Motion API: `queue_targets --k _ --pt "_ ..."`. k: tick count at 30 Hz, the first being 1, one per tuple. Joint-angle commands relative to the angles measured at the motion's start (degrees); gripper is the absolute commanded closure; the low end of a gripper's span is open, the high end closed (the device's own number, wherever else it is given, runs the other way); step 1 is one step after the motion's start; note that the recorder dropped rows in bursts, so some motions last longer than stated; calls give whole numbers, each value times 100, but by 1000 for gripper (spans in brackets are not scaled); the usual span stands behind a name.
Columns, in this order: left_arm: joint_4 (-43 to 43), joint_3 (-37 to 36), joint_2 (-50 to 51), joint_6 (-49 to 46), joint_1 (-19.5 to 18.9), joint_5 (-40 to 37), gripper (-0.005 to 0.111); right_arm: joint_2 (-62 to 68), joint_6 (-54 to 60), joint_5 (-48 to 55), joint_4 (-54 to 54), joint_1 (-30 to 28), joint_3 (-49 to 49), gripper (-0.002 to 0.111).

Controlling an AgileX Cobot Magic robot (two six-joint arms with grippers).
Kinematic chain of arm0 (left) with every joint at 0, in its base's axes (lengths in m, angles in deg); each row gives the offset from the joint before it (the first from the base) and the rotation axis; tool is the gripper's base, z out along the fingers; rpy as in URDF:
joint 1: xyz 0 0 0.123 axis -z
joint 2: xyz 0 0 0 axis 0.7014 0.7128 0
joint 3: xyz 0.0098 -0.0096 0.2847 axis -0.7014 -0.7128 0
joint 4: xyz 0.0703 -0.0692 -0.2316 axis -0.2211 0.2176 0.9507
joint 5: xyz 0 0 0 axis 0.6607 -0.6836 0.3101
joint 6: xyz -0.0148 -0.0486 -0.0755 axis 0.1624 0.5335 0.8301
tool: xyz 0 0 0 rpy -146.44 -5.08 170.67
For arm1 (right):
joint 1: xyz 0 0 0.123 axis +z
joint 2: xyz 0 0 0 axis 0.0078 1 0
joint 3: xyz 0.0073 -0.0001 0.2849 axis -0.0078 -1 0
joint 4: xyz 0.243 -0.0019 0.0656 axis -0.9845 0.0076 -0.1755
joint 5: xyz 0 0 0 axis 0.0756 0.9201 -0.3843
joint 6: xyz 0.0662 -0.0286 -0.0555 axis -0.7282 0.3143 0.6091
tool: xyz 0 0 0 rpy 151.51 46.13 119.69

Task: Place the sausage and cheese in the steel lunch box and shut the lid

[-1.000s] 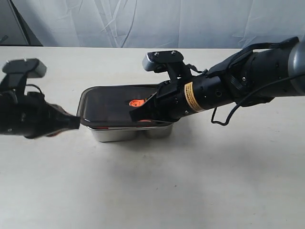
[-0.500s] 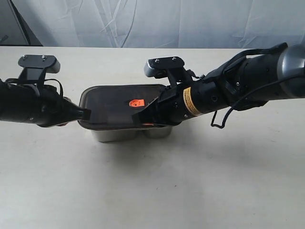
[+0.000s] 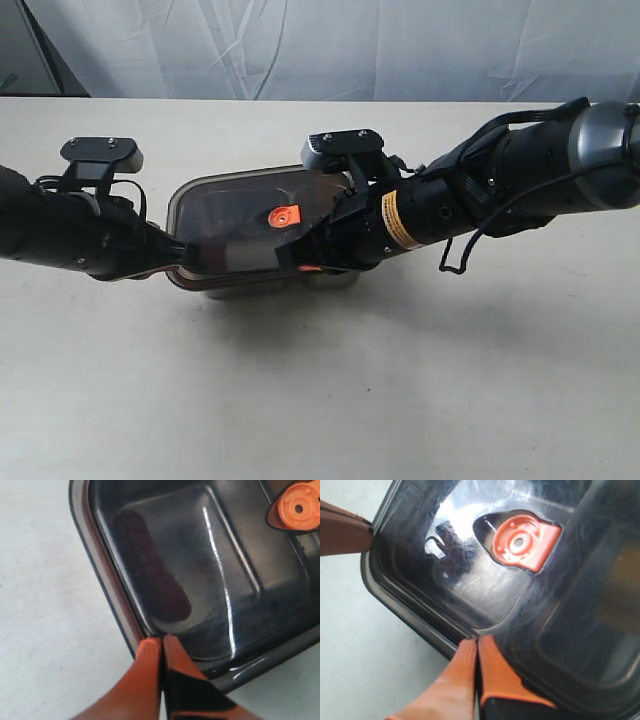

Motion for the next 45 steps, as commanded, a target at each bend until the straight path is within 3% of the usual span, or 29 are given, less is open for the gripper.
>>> queue_targets --k 1,11,17,27,33,45 --pt "60 176 -5 -153 31 -302 107 35 -66 280 17 11 -1 109" --pt "134 520 -333 -304 31 -321 107 35 -484 410 17 11 -1 109" --pt "-274 520 -555 -189 19 -284 107 -109 -484 446 17 11 -1 109" --pt "-1531 520 -566 945 10 -127 107 -325 -484 201 17 11 -1 109" --pt "-3405 293 -556 3411 -203 105 107 -303 -220 -720 17 85 51 109" --pt "-3335 228 -519 3510 -339 54 107 313 -247 -678 17 964 991 109"
